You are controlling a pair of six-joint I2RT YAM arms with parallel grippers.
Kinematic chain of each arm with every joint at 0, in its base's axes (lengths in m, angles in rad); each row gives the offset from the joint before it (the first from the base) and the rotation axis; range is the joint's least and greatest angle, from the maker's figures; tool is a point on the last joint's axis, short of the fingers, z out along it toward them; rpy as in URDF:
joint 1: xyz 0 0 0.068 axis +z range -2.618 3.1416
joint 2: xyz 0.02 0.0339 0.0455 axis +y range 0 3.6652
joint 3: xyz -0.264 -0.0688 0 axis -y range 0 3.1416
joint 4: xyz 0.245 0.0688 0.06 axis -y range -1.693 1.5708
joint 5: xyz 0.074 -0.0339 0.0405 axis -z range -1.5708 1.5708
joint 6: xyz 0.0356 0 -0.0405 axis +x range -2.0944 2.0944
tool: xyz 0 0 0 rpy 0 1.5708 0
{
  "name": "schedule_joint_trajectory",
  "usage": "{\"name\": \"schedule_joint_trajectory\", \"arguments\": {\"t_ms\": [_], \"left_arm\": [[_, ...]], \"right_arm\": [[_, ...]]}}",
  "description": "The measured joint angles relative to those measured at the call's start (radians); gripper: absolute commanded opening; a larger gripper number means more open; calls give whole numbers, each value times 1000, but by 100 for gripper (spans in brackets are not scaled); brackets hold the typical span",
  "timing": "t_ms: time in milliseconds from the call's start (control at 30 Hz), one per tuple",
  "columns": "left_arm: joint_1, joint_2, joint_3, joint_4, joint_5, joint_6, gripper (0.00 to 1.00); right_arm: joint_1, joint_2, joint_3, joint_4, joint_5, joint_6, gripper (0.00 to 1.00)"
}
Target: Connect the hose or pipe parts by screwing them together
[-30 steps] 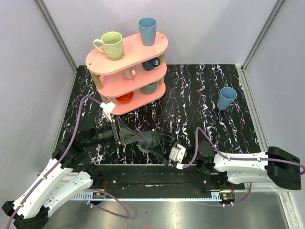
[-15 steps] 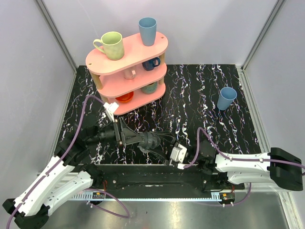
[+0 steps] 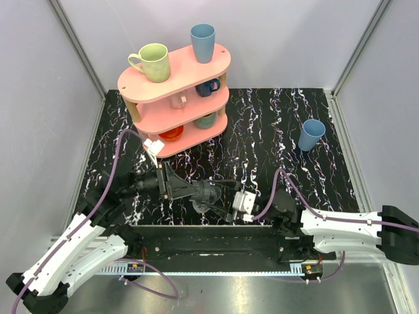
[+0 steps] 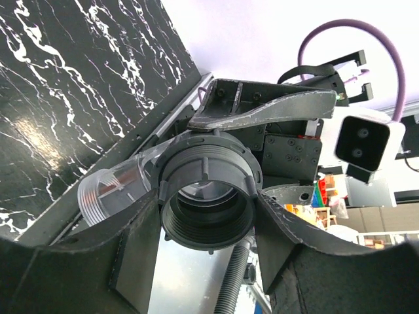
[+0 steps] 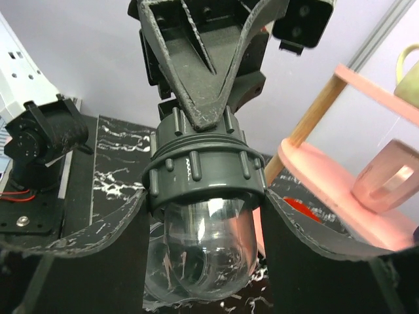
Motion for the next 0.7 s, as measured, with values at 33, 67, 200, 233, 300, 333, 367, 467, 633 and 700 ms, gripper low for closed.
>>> {"name": "schedule_joint_trajectory", "arguments": {"t_ms": [33, 67, 200, 233, 300, 333, 367, 467, 633, 700], "left_arm": [[4, 1, -9, 10, 4, 10, 0], [7, 2, -14, 16, 6, 25, 0], [15, 2, -29, 32, 8, 78, 0], [16, 1, -36, 40, 10, 93, 0], [18, 1, -50, 55, 11, 116, 0], [18, 1, -58, 63, 12, 125, 0], [18, 0, -70, 76, 12, 135, 0], [19, -2, -96, 98, 16, 167, 0], [19, -3, -104, 108, 34, 265, 0], [19, -10, -107, 119, 45, 316, 0]], "right_arm": [[-1, -5, 10, -31, 6, 15, 22], [-3, -7, 19, -60, 10, 29, 22], [-12, -7, 52, -144, 17, 72, 21], [-13, -7, 58, -162, 20, 81, 21], [-15, -7, 63, -187, 25, 95, 18], [-16, -7, 65, -200, 27, 102, 16], [-18, -6, 68, -216, 30, 107, 15], [-19, -6, 79, -269, 37, 122, 12], [-21, -10, 115, -362, 40, 161, 6], [-21, -10, 127, -383, 39, 173, 5]]}}
